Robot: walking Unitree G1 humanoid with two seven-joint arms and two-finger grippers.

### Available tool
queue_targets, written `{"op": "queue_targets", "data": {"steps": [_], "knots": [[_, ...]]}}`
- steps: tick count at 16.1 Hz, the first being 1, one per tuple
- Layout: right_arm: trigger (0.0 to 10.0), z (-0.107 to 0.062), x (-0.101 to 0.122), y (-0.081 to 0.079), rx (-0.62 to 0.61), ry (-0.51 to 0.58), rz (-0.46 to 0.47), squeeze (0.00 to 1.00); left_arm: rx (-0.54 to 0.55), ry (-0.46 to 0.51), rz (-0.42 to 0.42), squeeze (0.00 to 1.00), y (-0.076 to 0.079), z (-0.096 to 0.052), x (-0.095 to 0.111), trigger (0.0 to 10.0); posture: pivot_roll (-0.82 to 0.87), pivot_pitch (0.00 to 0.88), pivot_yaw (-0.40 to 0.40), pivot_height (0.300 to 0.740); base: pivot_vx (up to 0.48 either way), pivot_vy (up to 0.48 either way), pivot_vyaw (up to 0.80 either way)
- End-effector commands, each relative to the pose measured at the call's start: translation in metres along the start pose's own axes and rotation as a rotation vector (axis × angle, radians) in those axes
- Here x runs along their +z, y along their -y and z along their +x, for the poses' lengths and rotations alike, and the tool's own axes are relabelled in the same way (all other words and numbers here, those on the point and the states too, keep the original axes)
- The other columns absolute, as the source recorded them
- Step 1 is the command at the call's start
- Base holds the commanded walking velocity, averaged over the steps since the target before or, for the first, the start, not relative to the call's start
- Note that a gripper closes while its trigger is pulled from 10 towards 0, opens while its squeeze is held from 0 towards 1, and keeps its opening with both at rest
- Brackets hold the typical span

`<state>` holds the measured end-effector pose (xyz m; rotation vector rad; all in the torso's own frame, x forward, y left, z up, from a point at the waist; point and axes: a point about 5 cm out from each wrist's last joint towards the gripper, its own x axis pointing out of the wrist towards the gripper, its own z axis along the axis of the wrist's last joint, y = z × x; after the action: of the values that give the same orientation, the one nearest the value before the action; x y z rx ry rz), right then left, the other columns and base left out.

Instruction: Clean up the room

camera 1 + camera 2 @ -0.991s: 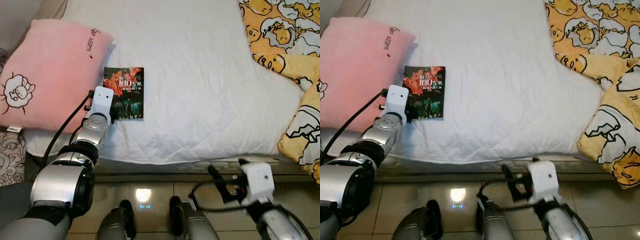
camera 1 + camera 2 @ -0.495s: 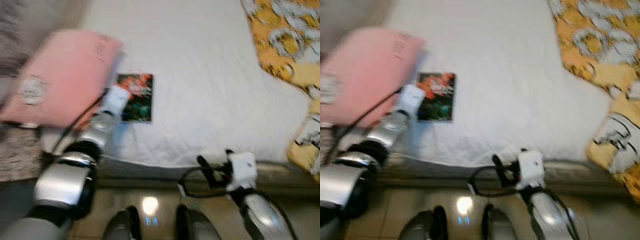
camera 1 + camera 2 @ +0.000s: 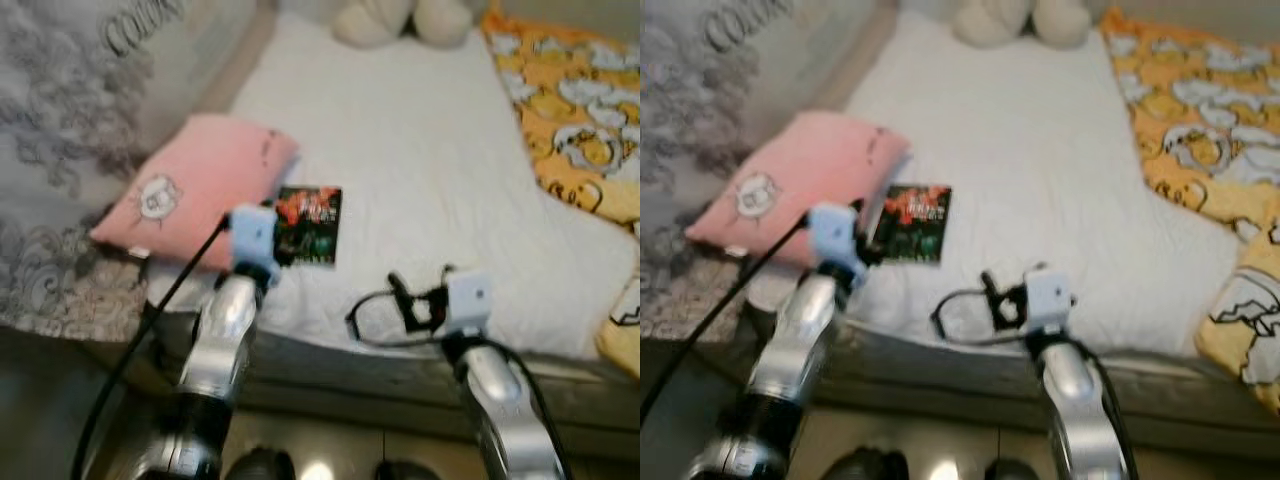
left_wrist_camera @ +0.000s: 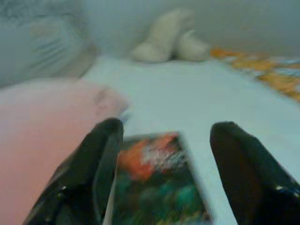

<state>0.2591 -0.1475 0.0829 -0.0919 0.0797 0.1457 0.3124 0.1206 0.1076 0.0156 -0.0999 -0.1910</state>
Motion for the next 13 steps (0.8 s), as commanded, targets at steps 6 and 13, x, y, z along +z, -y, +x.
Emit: {"op": "queue_targets", "data": {"steps": [6,13], "knots": [[10.0,0.002,-0.007,0.028,-0.166,0.035,0.057,1.0,0.166,-0.096,-0.027,1.0,-0.033,-0.02,-0.03,10.0,-0.04,0.0,0.014,0.74,0.042,-0.429,0.0],[10.0,0.006,-0.018,0.018,-0.146,0.01,0.023,1.0,0.06,-0.044,0.026,1.0,-0.018,-0.003,-0.017,10.0,-0.06,0.0,0.031,0.74,0.259,-0.402,-0.43]]}}
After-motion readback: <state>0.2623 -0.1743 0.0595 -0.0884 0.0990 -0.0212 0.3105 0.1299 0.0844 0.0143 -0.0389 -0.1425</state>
